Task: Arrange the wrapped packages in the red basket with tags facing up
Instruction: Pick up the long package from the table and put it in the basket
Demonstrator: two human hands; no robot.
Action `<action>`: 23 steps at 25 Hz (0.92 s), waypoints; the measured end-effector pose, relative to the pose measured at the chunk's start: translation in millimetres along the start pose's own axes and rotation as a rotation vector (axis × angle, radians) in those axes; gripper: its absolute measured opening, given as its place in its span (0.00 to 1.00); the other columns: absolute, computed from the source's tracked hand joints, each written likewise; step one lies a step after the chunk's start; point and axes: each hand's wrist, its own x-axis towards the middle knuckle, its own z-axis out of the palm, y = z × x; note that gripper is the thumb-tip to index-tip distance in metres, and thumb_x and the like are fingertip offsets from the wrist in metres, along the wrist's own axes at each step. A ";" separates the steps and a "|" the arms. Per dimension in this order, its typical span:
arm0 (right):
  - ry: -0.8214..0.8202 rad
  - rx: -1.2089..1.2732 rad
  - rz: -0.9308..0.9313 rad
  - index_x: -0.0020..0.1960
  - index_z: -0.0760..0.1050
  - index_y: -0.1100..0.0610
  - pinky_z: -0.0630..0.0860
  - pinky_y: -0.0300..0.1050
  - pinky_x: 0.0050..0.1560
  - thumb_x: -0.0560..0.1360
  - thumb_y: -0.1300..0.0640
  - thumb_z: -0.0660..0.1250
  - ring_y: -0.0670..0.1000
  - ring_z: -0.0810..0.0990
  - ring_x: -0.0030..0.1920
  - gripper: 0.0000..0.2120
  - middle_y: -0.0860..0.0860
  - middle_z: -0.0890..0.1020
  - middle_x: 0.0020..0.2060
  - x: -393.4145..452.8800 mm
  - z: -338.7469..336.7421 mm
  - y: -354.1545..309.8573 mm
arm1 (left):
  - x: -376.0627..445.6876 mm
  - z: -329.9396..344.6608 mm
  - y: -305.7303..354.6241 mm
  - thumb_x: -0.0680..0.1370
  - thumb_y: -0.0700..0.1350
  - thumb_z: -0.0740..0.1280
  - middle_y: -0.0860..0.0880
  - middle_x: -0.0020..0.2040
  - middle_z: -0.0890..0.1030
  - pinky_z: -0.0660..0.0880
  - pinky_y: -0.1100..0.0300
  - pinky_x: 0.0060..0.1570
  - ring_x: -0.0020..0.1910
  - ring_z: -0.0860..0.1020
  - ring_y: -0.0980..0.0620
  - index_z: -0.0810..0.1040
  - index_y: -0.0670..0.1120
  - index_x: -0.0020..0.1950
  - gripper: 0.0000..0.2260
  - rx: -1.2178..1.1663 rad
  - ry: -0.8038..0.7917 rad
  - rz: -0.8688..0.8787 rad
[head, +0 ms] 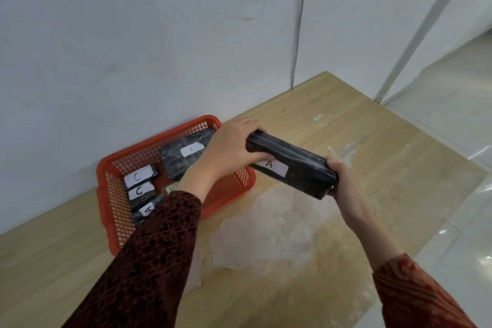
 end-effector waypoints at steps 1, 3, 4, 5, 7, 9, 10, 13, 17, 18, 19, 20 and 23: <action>-0.036 0.039 0.076 0.44 0.81 0.48 0.74 0.45 0.40 0.73 0.45 0.51 0.50 0.80 0.44 0.20 0.51 0.83 0.43 7.0 7.8 -1.9 | -10.3 -12.9 -5.0 0.65 0.63 0.72 0.57 0.43 0.78 0.67 0.66 0.42 0.43 0.73 0.60 0.78 0.53 0.49 0.19 -0.048 0.029 -0.072; -0.097 0.050 0.178 0.48 0.80 0.51 0.75 0.48 0.44 0.76 0.43 0.51 0.54 0.80 0.48 0.21 0.54 0.84 0.46 20.1 30.3 -0.8 | -36.7 -26.9 -18.0 0.64 0.62 0.73 0.57 0.43 0.78 0.69 0.66 0.43 0.43 0.74 0.61 0.78 0.54 0.47 0.18 -0.144 0.100 -0.220; -0.122 0.056 0.200 0.51 0.80 0.51 0.76 0.49 0.46 0.77 0.41 0.51 0.54 0.81 0.49 0.22 0.54 0.84 0.47 24.9 42.5 -0.2 | -50.4 -28.1 -25.6 0.64 0.61 0.74 0.57 0.44 0.78 0.69 0.68 0.44 0.44 0.74 0.62 0.79 0.54 0.46 0.17 -0.182 0.154 -0.292; -0.157 0.055 0.189 0.51 0.80 0.50 0.77 0.48 0.48 0.76 0.39 0.52 0.51 0.82 0.50 0.22 0.52 0.85 0.47 28.5 56.3 0.5 | -65.9 -27.8 -34.6 0.64 0.60 0.74 0.57 0.45 0.79 0.68 0.70 0.44 0.45 0.74 0.63 0.79 0.54 0.46 0.16 -0.215 0.216 -0.372; -0.235 -0.002 0.066 0.49 0.79 0.47 0.80 0.41 0.44 0.73 0.37 0.60 0.46 0.84 0.47 0.17 0.46 0.85 0.45 35.5 80.1 3.2 | -94.6 -20.0 -51.7 0.65 0.59 0.75 0.58 0.47 0.78 0.68 0.69 0.45 0.47 0.74 0.64 0.78 0.53 0.48 0.17 -0.290 0.325 -0.552; -0.283 -0.135 -0.032 0.53 0.76 0.49 0.80 0.37 0.39 0.71 0.44 0.69 0.46 0.84 0.44 0.14 0.45 0.83 0.46 42.7 102.1 8.4 | -118.4 -9.5 -66.9 0.65 0.59 0.74 0.60 0.49 0.76 0.71 0.67 0.45 0.49 0.74 0.63 0.75 0.53 0.51 0.20 -0.364 0.450 -0.753; -0.280 -0.198 -0.038 0.56 0.74 0.51 0.80 0.39 0.39 0.71 0.46 0.71 0.47 0.84 0.44 0.17 0.47 0.82 0.46 46.9 112.9 12.5 | -127.8 -3.9 -74.6 0.66 0.58 0.74 0.60 0.48 0.75 0.72 0.66 0.43 0.49 0.75 0.61 0.73 0.52 0.53 0.21 -0.406 0.526 -0.860; -0.203 -0.328 -0.042 0.59 0.71 0.54 0.77 0.39 0.36 0.71 0.47 0.71 0.49 0.81 0.44 0.20 0.49 0.79 0.46 59.2 140.0 20.2 | -143.0 10.5 -90.5 0.69 0.53 0.74 0.57 0.49 0.75 0.74 0.64 0.41 0.51 0.76 0.54 0.71 0.50 0.55 0.20 -0.583 0.686 -1.089; -0.127 -0.430 -0.076 0.53 0.66 0.55 0.70 0.37 0.34 0.73 0.49 0.70 0.52 0.78 0.44 0.17 0.51 0.75 0.45 76.8 161.6 29.2 | -152.5 32.9 -102.5 0.72 0.43 0.72 0.47 0.61 0.76 0.75 0.52 0.59 0.58 0.76 0.50 0.71 0.46 0.60 0.19 -0.801 0.705 -1.143; -0.158 -0.484 -0.075 0.53 0.66 0.56 0.70 0.37 0.35 0.74 0.50 0.69 0.51 0.77 0.44 0.16 0.52 0.76 0.47 79.3 164.0 31.7 | -153.5 36.4 -103.6 0.73 0.42 0.72 0.46 0.63 0.76 0.73 0.49 0.62 0.61 0.75 0.49 0.71 0.46 0.63 0.21 -0.765 0.692 -1.147; -0.214 -0.554 -0.066 0.55 0.66 0.57 0.71 0.38 0.39 0.74 0.49 0.68 0.51 0.77 0.46 0.17 0.54 0.76 0.51 80.4 166.1 33.8 | -154.1 38.2 -104.4 0.73 0.41 0.71 0.45 0.65 0.75 0.71 0.48 0.63 0.63 0.73 0.48 0.70 0.46 0.67 0.23 -0.706 0.678 -1.150; -0.273 -0.639 -0.063 0.59 0.67 0.59 0.73 0.40 0.46 0.75 0.49 0.68 0.52 0.76 0.50 0.20 0.55 0.75 0.56 79.8 167.8 37.1 | -154.7 39.0 -106.2 0.73 0.42 0.71 0.45 0.66 0.74 0.70 0.49 0.65 0.65 0.72 0.47 0.68 0.46 0.69 0.26 -0.640 0.661 -1.154; -0.321 -0.808 -0.114 0.71 0.62 0.62 0.70 0.50 0.65 0.75 0.51 0.67 0.57 0.70 0.64 0.30 0.58 0.67 0.66 70.3 169.6 47.8 | -157.5 40.5 -109.6 0.73 0.43 0.71 0.45 0.69 0.72 0.67 0.53 0.66 0.68 0.69 0.47 0.65 0.46 0.73 0.29 -0.494 0.585 -1.120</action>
